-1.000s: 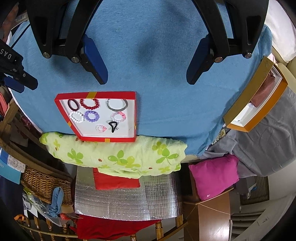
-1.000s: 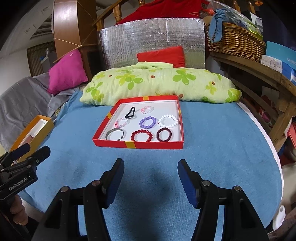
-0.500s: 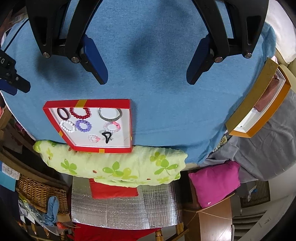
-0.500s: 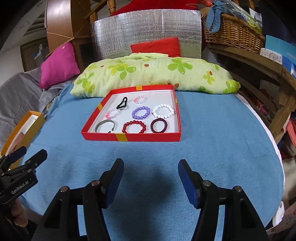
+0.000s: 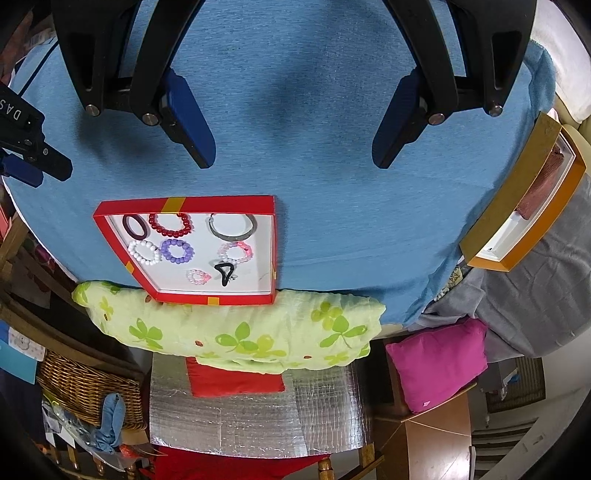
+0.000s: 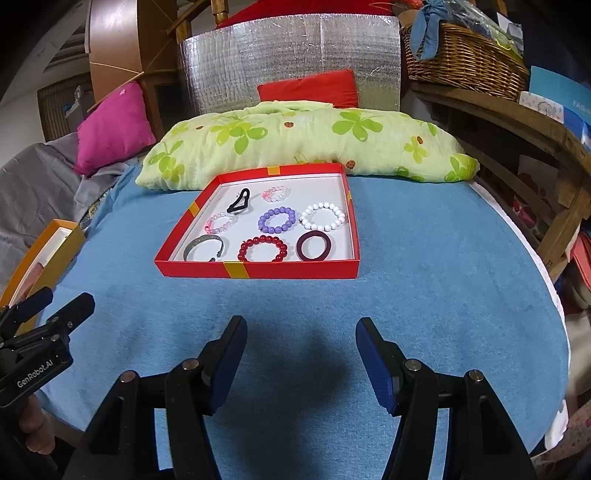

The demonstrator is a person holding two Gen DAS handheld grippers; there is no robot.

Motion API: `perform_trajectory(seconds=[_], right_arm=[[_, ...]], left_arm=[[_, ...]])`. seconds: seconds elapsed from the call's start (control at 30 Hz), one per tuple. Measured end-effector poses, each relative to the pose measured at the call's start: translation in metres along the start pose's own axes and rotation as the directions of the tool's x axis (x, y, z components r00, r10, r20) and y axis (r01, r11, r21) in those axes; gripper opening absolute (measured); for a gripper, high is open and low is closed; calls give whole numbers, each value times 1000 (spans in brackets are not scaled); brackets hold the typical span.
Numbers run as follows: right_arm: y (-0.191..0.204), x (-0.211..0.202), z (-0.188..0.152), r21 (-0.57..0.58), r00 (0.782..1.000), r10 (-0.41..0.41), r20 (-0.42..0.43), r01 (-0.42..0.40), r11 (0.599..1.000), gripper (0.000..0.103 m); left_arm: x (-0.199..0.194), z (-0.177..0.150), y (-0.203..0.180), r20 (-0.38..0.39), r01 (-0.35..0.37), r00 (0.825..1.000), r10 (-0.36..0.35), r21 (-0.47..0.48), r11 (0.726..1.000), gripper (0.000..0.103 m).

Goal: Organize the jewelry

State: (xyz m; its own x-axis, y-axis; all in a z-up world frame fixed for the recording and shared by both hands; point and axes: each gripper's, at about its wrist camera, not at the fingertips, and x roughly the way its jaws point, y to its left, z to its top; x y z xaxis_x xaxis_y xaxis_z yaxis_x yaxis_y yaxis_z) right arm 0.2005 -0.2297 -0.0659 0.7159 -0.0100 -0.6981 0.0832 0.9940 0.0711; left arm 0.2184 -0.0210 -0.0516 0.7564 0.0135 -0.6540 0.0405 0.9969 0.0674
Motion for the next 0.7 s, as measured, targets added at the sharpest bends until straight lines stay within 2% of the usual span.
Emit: perform_trajectory(seconds=[0.7], right_arm=[[2,-1,0,8,1000,-3,2,3,1000,65]], left_arm=[[-1,-1,1,1,-6,1000,6,1,1000,87]])
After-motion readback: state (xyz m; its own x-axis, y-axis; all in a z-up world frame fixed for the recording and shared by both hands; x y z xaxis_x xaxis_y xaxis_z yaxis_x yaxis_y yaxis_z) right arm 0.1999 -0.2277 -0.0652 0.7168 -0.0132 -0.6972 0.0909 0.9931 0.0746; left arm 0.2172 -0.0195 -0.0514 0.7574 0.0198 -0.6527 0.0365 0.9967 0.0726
